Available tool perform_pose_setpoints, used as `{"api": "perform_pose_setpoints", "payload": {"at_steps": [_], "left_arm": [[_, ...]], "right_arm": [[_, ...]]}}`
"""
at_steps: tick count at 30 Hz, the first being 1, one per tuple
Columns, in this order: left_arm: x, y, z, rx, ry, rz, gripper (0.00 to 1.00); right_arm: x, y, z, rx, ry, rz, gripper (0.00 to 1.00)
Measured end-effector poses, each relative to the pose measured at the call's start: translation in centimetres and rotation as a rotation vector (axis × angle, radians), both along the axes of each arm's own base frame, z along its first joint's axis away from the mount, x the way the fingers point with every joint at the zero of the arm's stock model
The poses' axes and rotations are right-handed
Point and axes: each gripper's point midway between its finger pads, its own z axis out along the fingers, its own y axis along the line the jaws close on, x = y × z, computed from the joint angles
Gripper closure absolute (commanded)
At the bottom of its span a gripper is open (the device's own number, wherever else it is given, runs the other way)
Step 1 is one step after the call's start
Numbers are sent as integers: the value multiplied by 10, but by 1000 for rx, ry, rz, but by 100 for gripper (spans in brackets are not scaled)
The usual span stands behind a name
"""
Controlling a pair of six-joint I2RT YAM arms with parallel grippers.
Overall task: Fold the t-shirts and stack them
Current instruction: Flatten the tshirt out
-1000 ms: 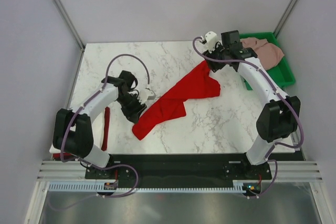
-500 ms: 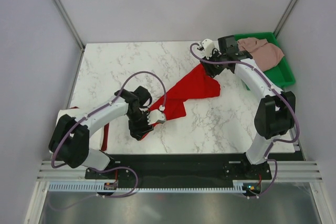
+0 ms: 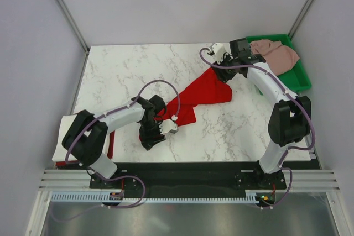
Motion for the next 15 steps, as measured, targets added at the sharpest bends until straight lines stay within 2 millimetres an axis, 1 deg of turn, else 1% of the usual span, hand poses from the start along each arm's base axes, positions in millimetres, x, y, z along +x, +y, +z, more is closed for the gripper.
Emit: {"api": "perform_pose_setpoints", "payload": {"at_steps": [5, 9, 10, 12, 15], "left_arm": [[-1, 3, -13, 38, 12, 18, 40], [-1, 3, -15, 53, 0, 32, 40], [-1, 2, -15, 56, -4, 36, 41], [1, 3, -17, 71, -15, 51, 49], [6, 4, -20, 100, -46, 67, 56]], "right_arm": [[0, -1, -1, -5, 1, 4, 48], [0, -3, -1, -8, -1, 5, 47], [0, -3, -1, -8, -1, 5, 47], [0, -3, 0, -8, -4, 5, 47], [-2, -3, 3, -7, -10, 5, 47]]}}
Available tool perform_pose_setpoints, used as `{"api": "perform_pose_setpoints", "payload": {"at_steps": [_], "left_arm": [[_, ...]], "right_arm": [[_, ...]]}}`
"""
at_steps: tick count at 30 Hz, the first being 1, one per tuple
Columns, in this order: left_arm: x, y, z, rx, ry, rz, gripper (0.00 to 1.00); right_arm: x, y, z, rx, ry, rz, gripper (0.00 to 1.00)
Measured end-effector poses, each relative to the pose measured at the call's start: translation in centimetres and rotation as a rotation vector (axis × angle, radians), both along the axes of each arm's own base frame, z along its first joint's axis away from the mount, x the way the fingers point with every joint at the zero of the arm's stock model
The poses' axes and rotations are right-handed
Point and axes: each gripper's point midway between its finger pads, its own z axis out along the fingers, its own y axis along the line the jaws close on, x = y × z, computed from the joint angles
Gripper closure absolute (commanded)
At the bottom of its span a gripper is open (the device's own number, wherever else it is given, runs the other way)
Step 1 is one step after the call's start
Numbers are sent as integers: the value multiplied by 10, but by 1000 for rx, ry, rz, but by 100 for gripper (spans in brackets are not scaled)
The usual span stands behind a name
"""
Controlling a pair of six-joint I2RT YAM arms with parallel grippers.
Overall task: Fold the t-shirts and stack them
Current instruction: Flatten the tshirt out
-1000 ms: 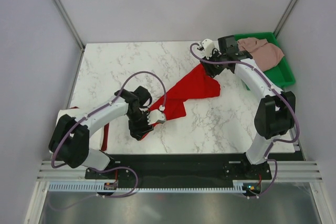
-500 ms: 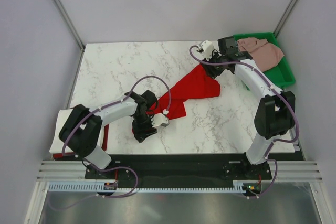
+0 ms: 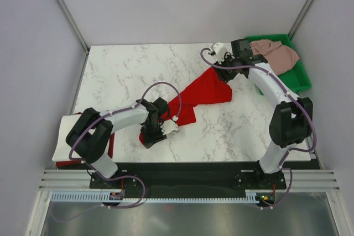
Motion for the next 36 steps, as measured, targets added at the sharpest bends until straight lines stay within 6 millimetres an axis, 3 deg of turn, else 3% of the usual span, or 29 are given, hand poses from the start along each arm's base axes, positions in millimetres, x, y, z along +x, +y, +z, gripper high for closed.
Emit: {"api": "perform_pose_setpoints", "payload": {"at_steps": [7, 11, 16, 21, 27, 31, 36], "left_arm": [[4, 3, -5, 67, -63, 8, 74], [8, 5, -3, 80, -97, 15, 97], [14, 10, 4, 52, -184, 16, 98], [27, 23, 24, 9, -277, 58, 98], [55, 47, 42, -27, -330, 213, 98], [72, 48, 57, -56, -370, 249, 98], [83, 48, 64, -67, -389, 272, 98]], "right_arm": [[-8, -4, 6, -6, -14, 3, 48], [-9, -4, 9, -3, -22, 1, 48], [-9, -6, 8, -8, -23, 5, 47], [-15, -9, -7, -44, 5, 41, 44], [-22, -14, -51, -93, 123, 86, 43], [-34, -20, -79, -128, 203, 112, 43], [-41, -26, -97, -158, 248, 135, 41]]}}
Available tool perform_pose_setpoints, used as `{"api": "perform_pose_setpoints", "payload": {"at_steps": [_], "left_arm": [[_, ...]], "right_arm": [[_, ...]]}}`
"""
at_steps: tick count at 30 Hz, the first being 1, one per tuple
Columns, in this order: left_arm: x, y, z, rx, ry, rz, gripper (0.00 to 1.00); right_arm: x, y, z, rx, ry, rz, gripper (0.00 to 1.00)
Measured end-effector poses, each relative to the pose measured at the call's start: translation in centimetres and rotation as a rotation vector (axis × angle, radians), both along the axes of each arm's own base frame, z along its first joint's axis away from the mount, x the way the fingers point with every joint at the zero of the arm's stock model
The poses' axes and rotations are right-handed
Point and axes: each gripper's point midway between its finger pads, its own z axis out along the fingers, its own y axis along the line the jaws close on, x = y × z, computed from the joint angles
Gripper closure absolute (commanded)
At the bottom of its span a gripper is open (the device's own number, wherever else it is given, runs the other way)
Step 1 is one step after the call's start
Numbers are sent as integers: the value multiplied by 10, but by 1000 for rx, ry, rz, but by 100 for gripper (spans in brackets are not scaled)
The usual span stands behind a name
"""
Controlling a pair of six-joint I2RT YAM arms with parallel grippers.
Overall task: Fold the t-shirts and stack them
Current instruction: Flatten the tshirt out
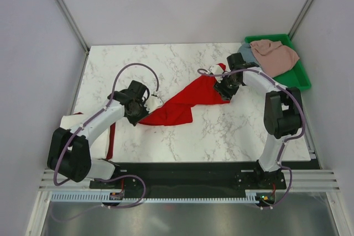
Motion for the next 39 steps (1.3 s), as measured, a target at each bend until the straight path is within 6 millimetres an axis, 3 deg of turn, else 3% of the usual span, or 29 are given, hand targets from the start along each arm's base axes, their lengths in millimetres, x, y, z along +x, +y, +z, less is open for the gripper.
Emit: {"api": "perform_pose_setpoints", "payload": {"at_steps": [7, 10, 11, 13, 14, 18, 20, 23, 27, 29, 31, 33, 35, 38, 39], "left_arm": [[13, 1, 7, -5, 0, 25, 98], [21, 0, 11, -9, -11, 32, 98], [23, -1, 13, -11, -16, 33, 98], [27, -1, 15, -14, -22, 38, 98], [29, 0, 17, -16, -27, 41, 98], [37, 8, 25, -23, -47, 78, 98], [41, 17, 35, -33, -75, 112, 98], [44, 27, 64, -58, -162, 143, 98], [51, 30, 132, -112, -381, 128, 98], [58, 32, 171, -131, -518, 117, 98], [68, 34, 204, -138, -651, 102, 98], [80, 35, 219, -124, -727, 89, 98], [101, 35, 221, -97, -760, 80, 98], [148, 28, 199, -67, -733, 76, 98], [168, 25, 184, -56, -711, 77, 98]], "right_arm": [[-5, -5, -24, -30, 50, 31, 42], [-6, -7, -33, -45, 67, 38, 60], [-5, -8, -36, -54, 71, 38, 80], [-4, -11, -41, -71, 74, 31, 95], [-3, -13, -42, -79, 73, 24, 100], [-3, -14, -28, -75, 36, 15, 100], [-8, -13, -2, -58, -5, 20, 100], [-18, -10, 70, -3, -142, 34, 100], [-27, -3, 192, 94, -409, 48, 100], [-30, -2, 240, 138, -520, 43, 100], [-29, -1, 268, 175, -585, 26, 100], [-15, -3, 274, 200, -602, -6, 100], [9, -6, 262, 206, -576, -39, 100], [69, -6, 219, 208, -511, -93, 95], [98, -6, 183, 196, -449, -119, 92]]}}
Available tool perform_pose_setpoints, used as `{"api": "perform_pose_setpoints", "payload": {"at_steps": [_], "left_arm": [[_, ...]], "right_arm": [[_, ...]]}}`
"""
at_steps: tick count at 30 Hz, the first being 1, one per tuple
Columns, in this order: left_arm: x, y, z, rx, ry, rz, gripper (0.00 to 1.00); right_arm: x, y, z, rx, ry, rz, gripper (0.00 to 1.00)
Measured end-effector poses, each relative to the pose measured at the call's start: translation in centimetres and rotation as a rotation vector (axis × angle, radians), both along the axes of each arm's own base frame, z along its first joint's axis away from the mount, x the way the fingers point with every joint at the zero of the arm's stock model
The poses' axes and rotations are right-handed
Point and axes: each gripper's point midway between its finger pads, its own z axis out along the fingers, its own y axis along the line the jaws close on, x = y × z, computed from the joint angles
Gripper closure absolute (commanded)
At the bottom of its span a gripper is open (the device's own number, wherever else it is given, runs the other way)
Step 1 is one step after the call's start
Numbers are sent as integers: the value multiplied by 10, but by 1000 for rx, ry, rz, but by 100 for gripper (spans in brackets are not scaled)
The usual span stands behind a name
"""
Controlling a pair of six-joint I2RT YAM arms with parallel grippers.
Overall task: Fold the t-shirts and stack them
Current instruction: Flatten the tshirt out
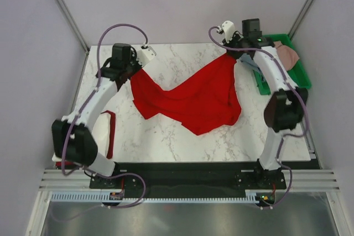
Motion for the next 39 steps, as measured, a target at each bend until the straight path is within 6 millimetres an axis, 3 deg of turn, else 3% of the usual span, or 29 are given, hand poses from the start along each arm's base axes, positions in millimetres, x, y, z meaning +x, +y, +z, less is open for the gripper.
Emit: {"api": "perform_pose_setpoints", "payload": {"at_steps": [1, 2, 5, 7, 8, 10, 15, 17, 19, 22, 25, 28, 39], "left_arm": [[18, -3, -19, 11, 33, 4, 98], [35, -4, -44, 26, 80, 14, 98], [79, -6, -104, 60, 188, 47, 98], [91, -3, -130, 66, 234, 72, 98], [93, -3, -135, 62, 243, 82, 98], [93, -1, -134, 45, 247, 101, 98], [90, -2, -99, -30, 175, 137, 98], [84, -2, -87, -53, 152, 144, 98], [78, -2, -81, -68, 140, 145, 98], [69, -3, -81, -88, 149, 138, 98], [61, -6, -90, -104, 183, 131, 98], [56, -10, -96, -118, 211, 126, 98], [48, -24, -103, -127, 243, 99, 98]], "right_arm": [[18, 0, -20, -1, 27, -16, 77], [41, 1, -54, 2, 78, -41, 71], [93, -3, -134, -10, 185, -122, 61], [101, -7, -156, -10, 220, -156, 60], [95, -8, -162, -4, 252, -164, 60], [77, -8, -149, 26, 272, -155, 60], [-41, -2, -80, 113, 310, -38, 60], [-78, 0, -66, 123, 305, 1, 60], [-105, 0, -72, 117, 333, 27, 62], [-132, -5, -115, 92, 470, 35, 63], [-151, -13, -158, 70, 635, 23, 64], [-159, -22, -185, 65, 744, 0, 64], [-146, -40, -204, 74, 802, -54, 63]]}}
